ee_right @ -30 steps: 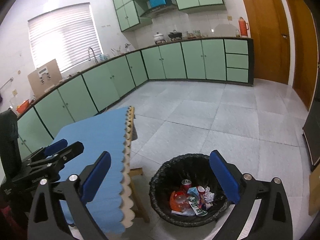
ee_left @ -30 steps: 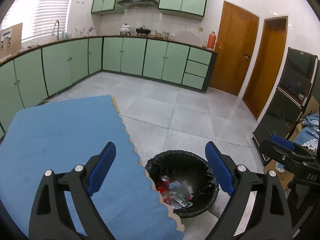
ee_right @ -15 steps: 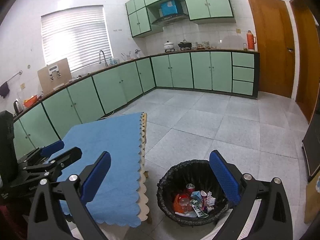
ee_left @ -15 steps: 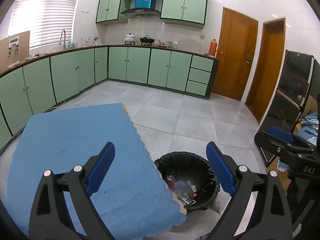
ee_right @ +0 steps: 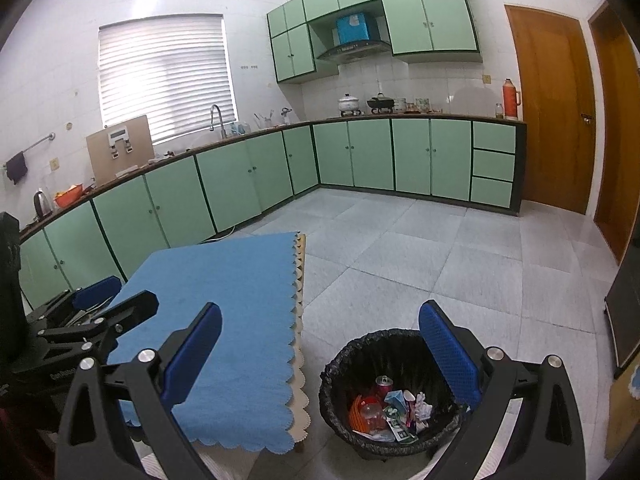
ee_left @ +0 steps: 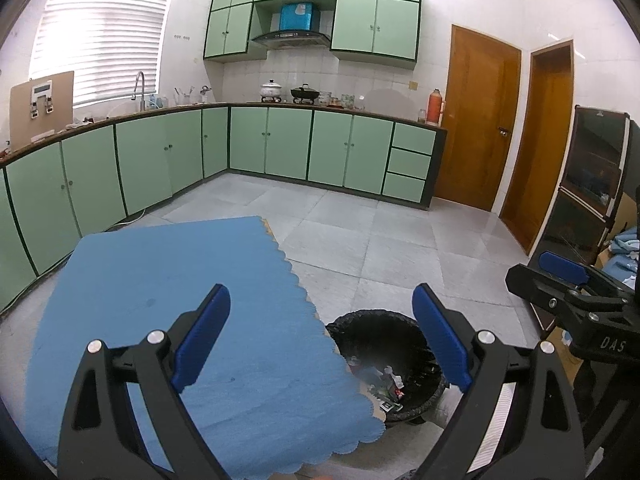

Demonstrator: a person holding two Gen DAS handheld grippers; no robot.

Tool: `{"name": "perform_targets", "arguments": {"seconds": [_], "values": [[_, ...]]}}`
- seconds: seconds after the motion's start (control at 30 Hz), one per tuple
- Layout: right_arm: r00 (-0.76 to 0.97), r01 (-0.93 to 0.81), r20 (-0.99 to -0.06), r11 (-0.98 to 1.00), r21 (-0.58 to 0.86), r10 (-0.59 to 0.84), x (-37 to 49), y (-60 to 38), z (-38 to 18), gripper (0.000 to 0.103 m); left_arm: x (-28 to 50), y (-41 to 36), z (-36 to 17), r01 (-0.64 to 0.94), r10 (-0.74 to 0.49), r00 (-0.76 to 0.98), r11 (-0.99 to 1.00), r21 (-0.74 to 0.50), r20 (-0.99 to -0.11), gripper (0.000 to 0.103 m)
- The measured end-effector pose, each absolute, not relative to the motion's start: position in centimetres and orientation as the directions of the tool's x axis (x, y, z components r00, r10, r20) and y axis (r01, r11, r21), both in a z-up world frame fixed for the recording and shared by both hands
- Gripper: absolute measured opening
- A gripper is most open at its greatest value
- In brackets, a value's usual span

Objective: Collect trash

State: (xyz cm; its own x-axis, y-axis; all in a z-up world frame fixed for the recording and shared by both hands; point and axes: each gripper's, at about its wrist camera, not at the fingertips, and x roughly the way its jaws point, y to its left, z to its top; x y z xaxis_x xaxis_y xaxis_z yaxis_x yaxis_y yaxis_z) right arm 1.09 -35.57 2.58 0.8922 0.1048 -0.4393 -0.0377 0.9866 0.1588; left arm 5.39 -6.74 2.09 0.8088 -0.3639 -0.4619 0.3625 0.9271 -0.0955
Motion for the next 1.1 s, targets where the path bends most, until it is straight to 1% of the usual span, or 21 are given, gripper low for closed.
{"name": "perform_targets", "arguments": {"seconds": [1.1], "values": [[0.892,-0.047,-0.438,0.987,0.152,0.11,1.1,-35.0,2.6,0.097,5.1,-5.7,2.6,0.35,-0.351,0.821,0.933,-0.087,-0.451,0.089]]}}
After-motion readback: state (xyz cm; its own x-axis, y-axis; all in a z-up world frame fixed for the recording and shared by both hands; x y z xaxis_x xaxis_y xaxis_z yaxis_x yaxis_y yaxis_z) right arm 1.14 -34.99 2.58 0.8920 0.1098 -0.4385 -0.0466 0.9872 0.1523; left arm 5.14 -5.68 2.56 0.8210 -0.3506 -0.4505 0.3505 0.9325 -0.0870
